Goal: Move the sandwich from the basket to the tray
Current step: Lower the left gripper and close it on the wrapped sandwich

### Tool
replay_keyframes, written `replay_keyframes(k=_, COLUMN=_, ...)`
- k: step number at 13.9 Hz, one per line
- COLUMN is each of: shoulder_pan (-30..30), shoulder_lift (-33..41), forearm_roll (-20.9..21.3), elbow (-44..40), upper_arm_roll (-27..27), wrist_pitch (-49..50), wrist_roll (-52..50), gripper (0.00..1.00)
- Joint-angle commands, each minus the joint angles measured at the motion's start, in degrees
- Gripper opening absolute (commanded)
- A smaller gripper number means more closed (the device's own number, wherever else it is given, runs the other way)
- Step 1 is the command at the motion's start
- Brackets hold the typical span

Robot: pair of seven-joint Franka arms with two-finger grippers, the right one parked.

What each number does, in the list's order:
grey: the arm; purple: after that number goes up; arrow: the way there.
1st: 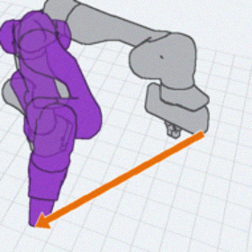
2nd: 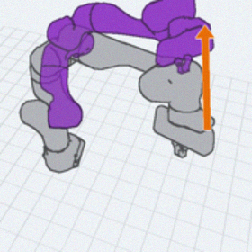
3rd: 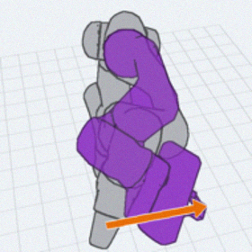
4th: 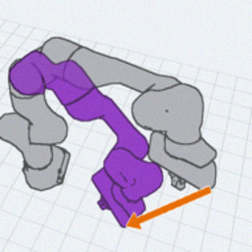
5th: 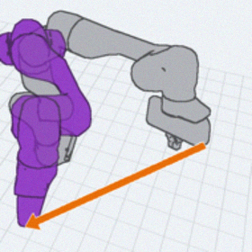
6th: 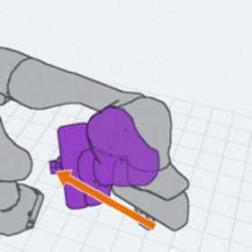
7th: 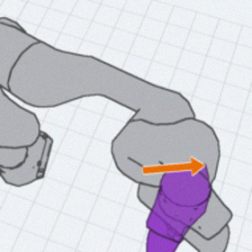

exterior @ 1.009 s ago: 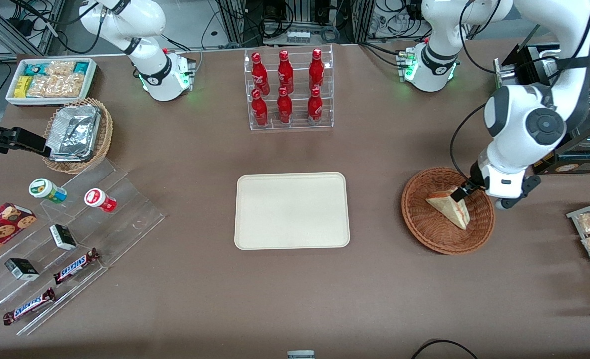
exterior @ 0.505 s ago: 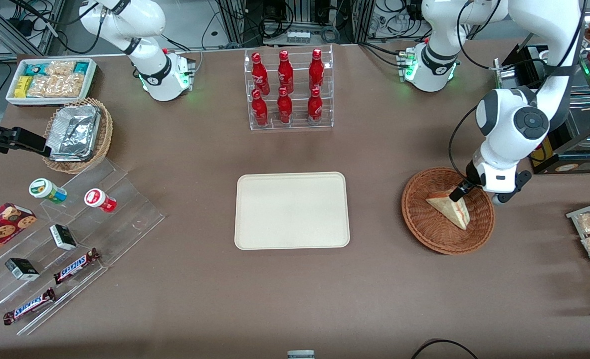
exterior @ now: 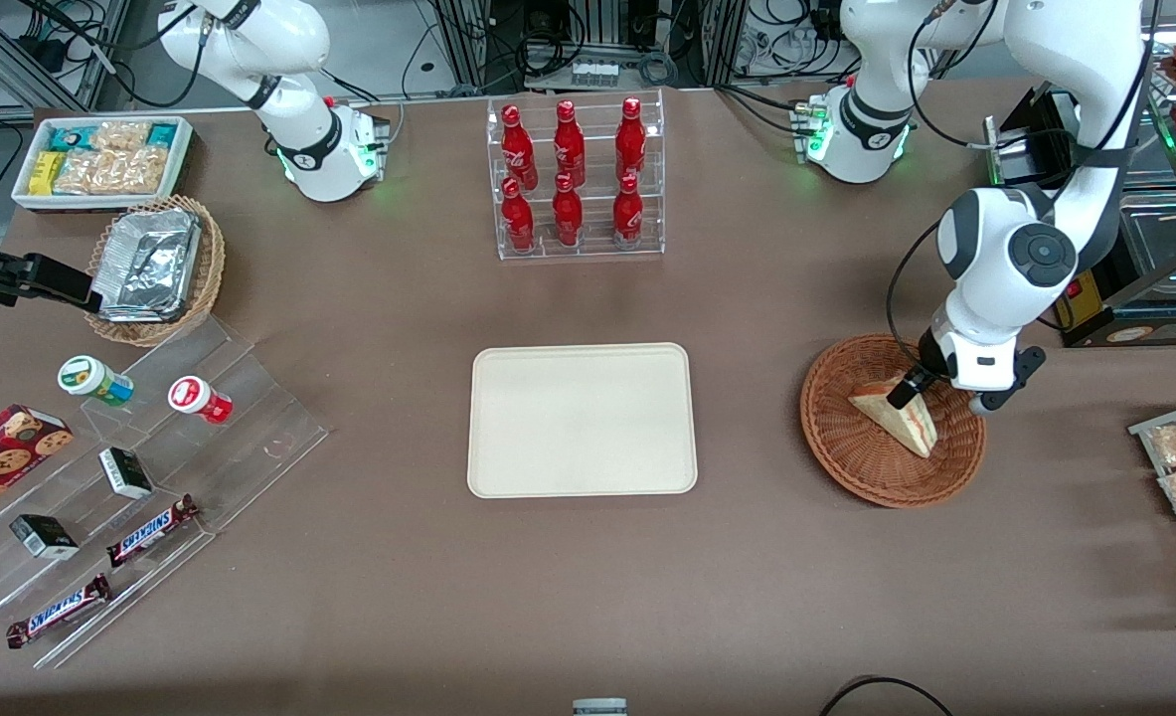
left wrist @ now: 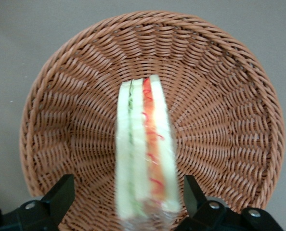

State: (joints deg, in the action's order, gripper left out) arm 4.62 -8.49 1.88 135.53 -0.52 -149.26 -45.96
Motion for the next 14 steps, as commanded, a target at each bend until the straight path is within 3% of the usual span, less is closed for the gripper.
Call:
replay_keyframes(k=1, shoulder_pan=0.82, shoulder_lift=-1.44, forearm_roll=-0.56, elbow=0.08, upper_arm_roll=-0.18, wrist_pitch=-2.44, wrist_roll=-1.15, gripper=1.0)
replay_keyframes(k=5, shoulder_pan=1.52, shoulder_lift=-2.4, forearm_roll=-0.56, elbow=-0.18, upper_arm_roll=-0.18, wrist_pitch=-2.62, wrist_roll=-2.38, gripper=0.99)
replay_keyframes(k=6, shoulder_pan=1.79, shoulder_lift=-2.58, forearm_roll=-0.56, elbow=-0.18, upper_arm_roll=-0.18, wrist_pitch=-2.62, wrist_roll=-2.56, gripper=0.82)
replay_keyframes(k=8, shoulder_pan=1.79, shoulder_lift=-2.85, forearm_roll=-0.56, elbow=-0.27, upper_arm_roll=-0.18, wrist_pitch=-2.62, wrist_roll=-2.82, gripper=0.13)
replay_keyframes(k=9, shoulder_pan=1.79, shoulder_lift=-2.94, forearm_roll=-0.56, elbow=-0.36, upper_arm_roll=-0.18, wrist_pitch=-2.53, wrist_roll=-2.73, gripper=0.0)
replay_keyframes(k=12, shoulder_pan=1.88, shoulder_lift=-1.89, forearm_roll=-0.21, elbow=-1.5, upper_arm_roll=0.0, wrist_pitch=-0.43, wrist_roll=-1.95, gripper=0.0)
replay_keyframes(k=14, shoulder_pan=2.05, shoulder_lift=0.65, forearm_roll=0.32, elbow=-4.73, upper_arm_roll=0.09, wrist_pitch=7.44, wrist_roll=-0.29, gripper=0.0)
